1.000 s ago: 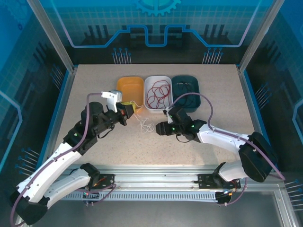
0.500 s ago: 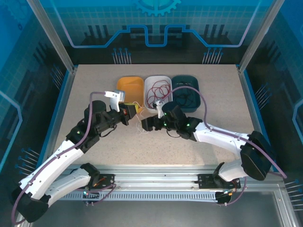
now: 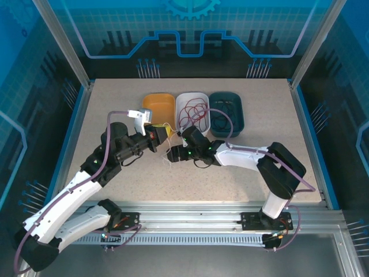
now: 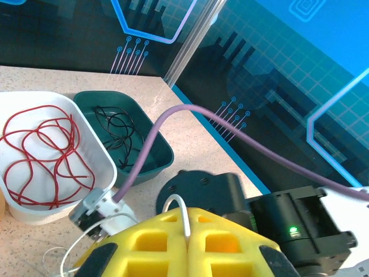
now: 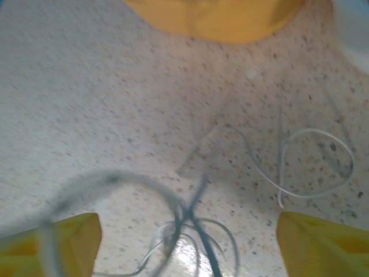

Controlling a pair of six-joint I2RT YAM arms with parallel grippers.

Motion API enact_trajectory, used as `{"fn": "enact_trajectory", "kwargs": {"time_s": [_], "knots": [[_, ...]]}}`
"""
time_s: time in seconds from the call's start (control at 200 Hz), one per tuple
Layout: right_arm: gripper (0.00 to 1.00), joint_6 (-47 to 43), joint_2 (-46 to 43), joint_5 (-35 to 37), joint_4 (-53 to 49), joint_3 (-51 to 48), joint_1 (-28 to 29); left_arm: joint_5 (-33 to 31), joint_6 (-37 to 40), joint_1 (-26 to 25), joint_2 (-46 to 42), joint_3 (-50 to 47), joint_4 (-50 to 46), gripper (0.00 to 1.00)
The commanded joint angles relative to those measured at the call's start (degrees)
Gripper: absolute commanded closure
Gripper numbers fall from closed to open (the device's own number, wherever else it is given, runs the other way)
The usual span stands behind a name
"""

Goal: Untangle the cables

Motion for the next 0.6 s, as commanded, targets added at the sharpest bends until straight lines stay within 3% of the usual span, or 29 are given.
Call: {"fn": "enact_trajectory", "kwargs": {"time_s": [0.0,0.065,0.13,0.595], "knots": [[0.38,2.36,1.92,2.25,-3.89,1.07,0.31,0.36,-0.63,-0.30,-0.40,1.20,1.80,1.00],[0.54,3.41,2.07,2.63,-5.51,0.42,-0.49,-0.63,0.04,-0.35,-1.05,1.59,0.84,1.00],[0.62,4.04,1.33,2.05,-5.22,-1.45,-1.43,-2.23,0.85,-0.34,-2.01,2.06,-0.39,1.00],[0.83,5.59,-8.64,5.33,-10.07,-10.87,-6.11,-12.27,5.42,-0.26,-5.49,6.49,-6.80,1.00]]}}
